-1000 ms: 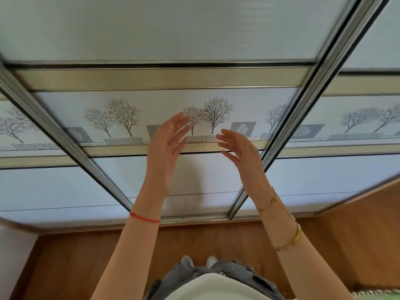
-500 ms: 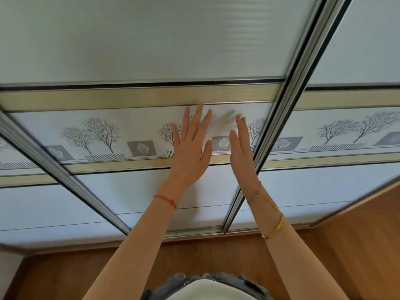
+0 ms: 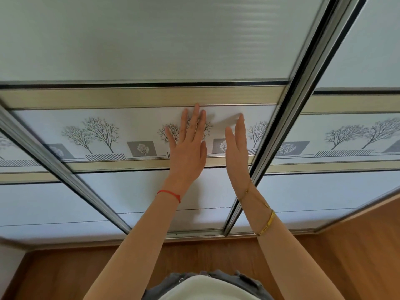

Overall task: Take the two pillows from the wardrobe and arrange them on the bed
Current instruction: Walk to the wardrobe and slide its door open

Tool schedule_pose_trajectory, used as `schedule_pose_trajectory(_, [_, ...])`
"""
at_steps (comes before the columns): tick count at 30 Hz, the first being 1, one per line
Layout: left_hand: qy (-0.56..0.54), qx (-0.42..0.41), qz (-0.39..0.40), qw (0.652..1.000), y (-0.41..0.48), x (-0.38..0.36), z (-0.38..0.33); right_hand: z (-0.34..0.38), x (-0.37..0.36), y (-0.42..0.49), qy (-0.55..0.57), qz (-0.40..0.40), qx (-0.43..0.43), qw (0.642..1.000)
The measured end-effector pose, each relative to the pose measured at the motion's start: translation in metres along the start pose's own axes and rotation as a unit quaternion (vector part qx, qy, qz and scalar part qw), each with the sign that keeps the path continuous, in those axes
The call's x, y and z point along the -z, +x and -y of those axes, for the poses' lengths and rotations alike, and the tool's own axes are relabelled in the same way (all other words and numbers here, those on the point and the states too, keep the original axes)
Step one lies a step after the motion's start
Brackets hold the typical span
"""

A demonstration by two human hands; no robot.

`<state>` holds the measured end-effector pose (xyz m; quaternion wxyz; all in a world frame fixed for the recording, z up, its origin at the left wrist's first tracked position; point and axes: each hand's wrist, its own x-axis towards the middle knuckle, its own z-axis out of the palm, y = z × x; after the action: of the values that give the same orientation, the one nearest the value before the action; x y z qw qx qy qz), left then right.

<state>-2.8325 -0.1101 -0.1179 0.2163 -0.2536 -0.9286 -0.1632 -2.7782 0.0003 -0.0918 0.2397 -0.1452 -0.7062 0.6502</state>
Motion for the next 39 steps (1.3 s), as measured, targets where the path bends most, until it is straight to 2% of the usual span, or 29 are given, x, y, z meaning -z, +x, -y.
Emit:
schedule_pose_trajectory(7, [0.047,0.022,-0.001,0.999,-0.006,0.008,0.025,0.004,-0.014,-0.008,0.063,0.058,-0.014,0.996])
schedule_pose_trajectory(14, [0.086,0.08,-0.005,0.993,-0.02,0.028,0.055,0.006,-0.025,-0.016,0.058,0.149,-0.011,0.987])
schedule_pose_trajectory(16, [0.082,0.109,-0.004,0.991,-0.025,0.036,0.063,0.008,-0.027,-0.017,0.05,0.119,0.003,0.992])
schedule_pose_trajectory(21, [0.042,0.196,0.016,0.98,-0.031,0.059,0.079,0.011,-0.031,-0.01,0.023,-0.064,0.084,0.994])
schedule_pose_trajectory(23, [0.014,0.232,0.024,0.972,-0.031,0.068,0.084,0.011,-0.035,0.0,-0.012,-0.095,0.103,0.99])
schedule_pose_trajectory(26, [-0.082,0.257,-0.035,0.962,-0.032,0.076,0.08,0.009,-0.048,0.012,-0.054,-0.033,0.108,0.992])
schedule_pose_trajectory(29, [-0.171,0.218,-0.122,0.953,-0.035,0.074,0.066,0.008,-0.066,0.018,-0.025,0.052,0.085,0.995])
schedule_pose_trajectory(33, [-0.283,0.226,-0.072,0.929,-0.035,0.059,0.051,0.011,-0.091,0.027,-0.012,0.118,0.053,0.991])
schedule_pose_trajectory(39, [-0.302,0.261,-0.036,0.916,-0.042,0.047,0.055,0.017,-0.124,0.034,-0.004,0.178,0.072,0.981])
